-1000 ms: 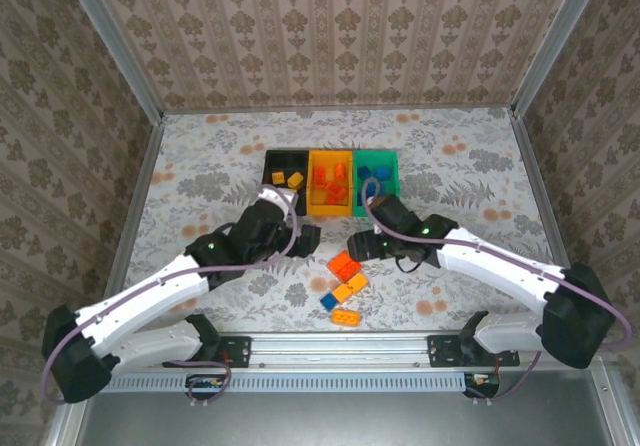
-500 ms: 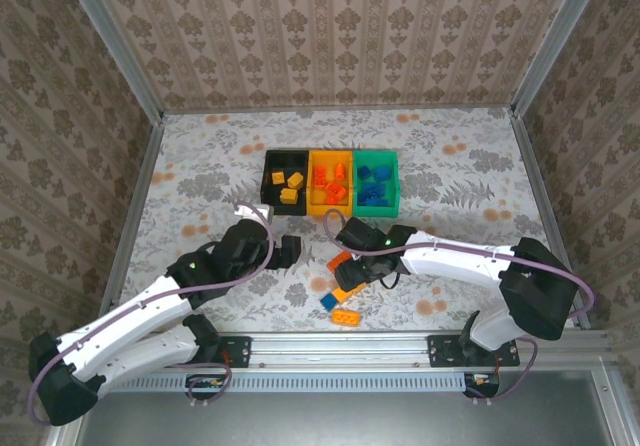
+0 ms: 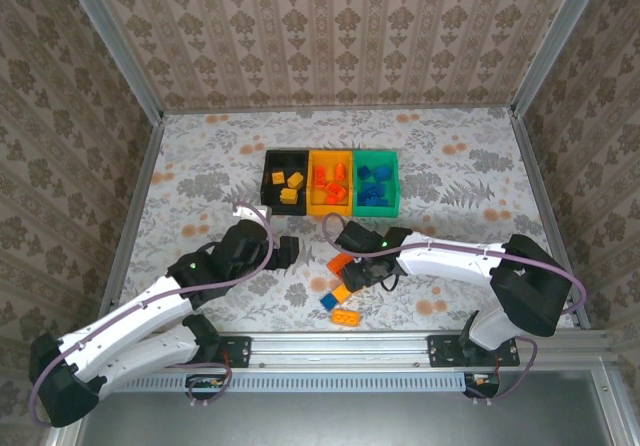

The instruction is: Sort the legos into containers by color

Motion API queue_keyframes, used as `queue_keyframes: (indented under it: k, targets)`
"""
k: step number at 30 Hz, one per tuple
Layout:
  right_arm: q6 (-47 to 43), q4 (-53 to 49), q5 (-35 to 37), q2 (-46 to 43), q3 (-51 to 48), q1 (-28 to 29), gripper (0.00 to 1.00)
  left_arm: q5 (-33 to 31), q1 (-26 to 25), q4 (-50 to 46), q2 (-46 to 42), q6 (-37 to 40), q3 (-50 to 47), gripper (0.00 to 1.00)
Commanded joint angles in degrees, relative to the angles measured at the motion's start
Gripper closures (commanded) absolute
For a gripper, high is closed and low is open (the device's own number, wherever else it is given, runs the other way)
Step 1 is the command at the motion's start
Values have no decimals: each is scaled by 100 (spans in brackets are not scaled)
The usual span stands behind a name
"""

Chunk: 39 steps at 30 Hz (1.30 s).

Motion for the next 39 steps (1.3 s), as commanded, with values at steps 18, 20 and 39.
queue_keyframes:
  k: [18,20,39]
  targets:
    - [80,-166,119,-253,-382,-323,24,130,82,153,83,-186,-114,0]
    - [132,-109,214,-150,-418,-329,27,122,91,132,90,-187,-109,0]
    - [-200,-631,482,-1230,588,-738,65,48,153,87,4,-113,-76,0]
